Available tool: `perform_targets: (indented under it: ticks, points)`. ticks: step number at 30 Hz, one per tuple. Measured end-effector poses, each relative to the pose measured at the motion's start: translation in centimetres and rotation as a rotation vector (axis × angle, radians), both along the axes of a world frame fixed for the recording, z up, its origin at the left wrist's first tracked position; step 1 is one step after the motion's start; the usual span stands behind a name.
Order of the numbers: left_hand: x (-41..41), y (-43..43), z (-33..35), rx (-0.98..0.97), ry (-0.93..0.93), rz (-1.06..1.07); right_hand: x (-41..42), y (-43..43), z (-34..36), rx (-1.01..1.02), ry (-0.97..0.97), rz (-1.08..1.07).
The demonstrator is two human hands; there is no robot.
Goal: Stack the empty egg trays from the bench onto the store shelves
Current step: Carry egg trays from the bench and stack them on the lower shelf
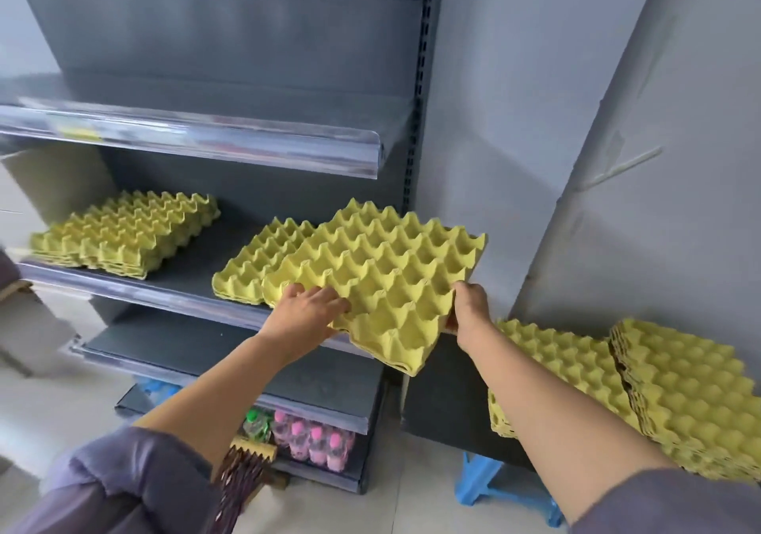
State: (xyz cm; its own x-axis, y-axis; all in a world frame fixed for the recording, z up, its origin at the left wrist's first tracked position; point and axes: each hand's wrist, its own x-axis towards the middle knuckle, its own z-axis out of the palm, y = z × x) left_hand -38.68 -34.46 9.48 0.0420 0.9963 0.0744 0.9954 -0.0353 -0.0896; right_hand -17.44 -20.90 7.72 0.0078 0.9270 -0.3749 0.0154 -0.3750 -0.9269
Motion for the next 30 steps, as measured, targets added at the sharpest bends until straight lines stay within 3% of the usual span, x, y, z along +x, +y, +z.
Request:
perform_targets:
  ticks: [13, 21, 26, 30]
  points:
    - [-19.3, 4.9, -2.0, -0.014, 0.01, 0.086, -20.4, 6.4, -0.9, -0.018, -0.035, 0.08]
    - [-22.3, 6.9, -3.5, -0.039, 0.046, 0.061, -24.7, 9.5, -2.7, -0.081, -0.058, 0.072]
    - [-22.5, 8.0, -4.9, -0.15, 0.048, 0.063, -25.3, 10.1, -4.0, -0.179, -0.139, 0.087]
    - [-22.7, 8.3, -5.0, -0.16, 0.061, 0.058, -25.2, 10.3, -4.2, -0.145, -0.23, 0.099]
